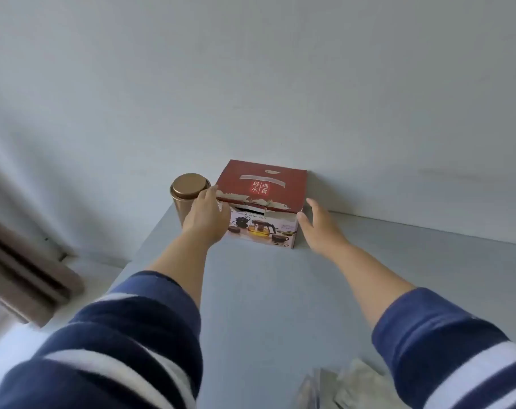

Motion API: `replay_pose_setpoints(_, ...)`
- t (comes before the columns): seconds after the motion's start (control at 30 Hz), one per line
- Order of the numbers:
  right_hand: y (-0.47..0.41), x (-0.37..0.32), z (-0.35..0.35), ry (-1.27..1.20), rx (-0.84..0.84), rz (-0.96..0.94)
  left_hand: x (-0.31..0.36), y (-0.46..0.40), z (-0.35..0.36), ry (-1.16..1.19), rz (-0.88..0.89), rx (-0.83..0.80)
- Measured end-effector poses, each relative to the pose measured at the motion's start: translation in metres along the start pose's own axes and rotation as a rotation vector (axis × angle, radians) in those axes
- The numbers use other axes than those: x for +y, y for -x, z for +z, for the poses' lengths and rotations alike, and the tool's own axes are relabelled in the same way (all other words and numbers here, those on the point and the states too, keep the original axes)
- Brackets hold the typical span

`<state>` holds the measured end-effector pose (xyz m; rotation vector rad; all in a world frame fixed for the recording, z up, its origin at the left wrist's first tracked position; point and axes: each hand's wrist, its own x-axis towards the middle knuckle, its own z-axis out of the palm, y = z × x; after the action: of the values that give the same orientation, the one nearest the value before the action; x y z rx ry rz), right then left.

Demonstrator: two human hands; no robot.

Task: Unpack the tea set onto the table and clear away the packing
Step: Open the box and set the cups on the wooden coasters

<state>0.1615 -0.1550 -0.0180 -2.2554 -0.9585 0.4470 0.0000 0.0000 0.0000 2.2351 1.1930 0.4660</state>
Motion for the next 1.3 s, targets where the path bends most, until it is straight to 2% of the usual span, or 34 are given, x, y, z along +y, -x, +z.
replay_pose_setpoints(0.1, -0.024, -0.005, 0.012, -0.114, 0.031, 0.057, 0.007, -0.030, 0.002, -0.184, -0.002, 0.024)
replay_pose_setpoints(0.3, -0.045, -0.007, 0.033, -0.253, 0.084, 0.136, 0.014, -0.073, 0.012, -0.577, -0.038, -0.062)
replay_pose_setpoints(0.5, -0.045, -0.013, 0.042, -0.322, 0.172, 0.233, 0.017, -0.074, 0.029, -0.553, -0.013, 0.075)
replay_pose_setpoints(0.63, -0.035, -0.010, 0.039, -0.321, 0.225, 0.312, 0.017, -0.058, 0.036, -0.505, 0.020, 0.087)
replay_pose_setpoints(0.73, -0.023, -0.004, 0.036, -0.329, 0.256, 0.350, 0.017, -0.041, 0.042, -0.399, 0.018, 0.095)
replay_pose_setpoints(0.9, 0.005, -0.004, 0.036, -0.342, 0.330, 0.388, 0.012, -0.022, 0.047, -0.044, -0.126, 0.086)
replay_pose_setpoints(1.03, 0.025, -0.006, 0.033, -0.407, 0.406, 0.362, 0.006, -0.015, 0.040, 0.116, -0.130, 0.099)
replay_pose_setpoints(1.17, 0.005, -0.013, 0.012, -0.793, 0.524, 0.376, 0.018, -0.031, 0.021, 0.289, -0.171, 0.132)
replay_pose_setpoints(1.23, -0.009, -0.020, -0.005, -1.032, 0.541, 0.402, 0.031, -0.046, 0.013, 0.476, -0.182, 0.132)
replay_pose_setpoints(1.3, -0.021, -0.025, -0.018, -1.159, 0.531, 0.366, 0.040, -0.063, 0.006, 0.737, -0.210, 0.071)
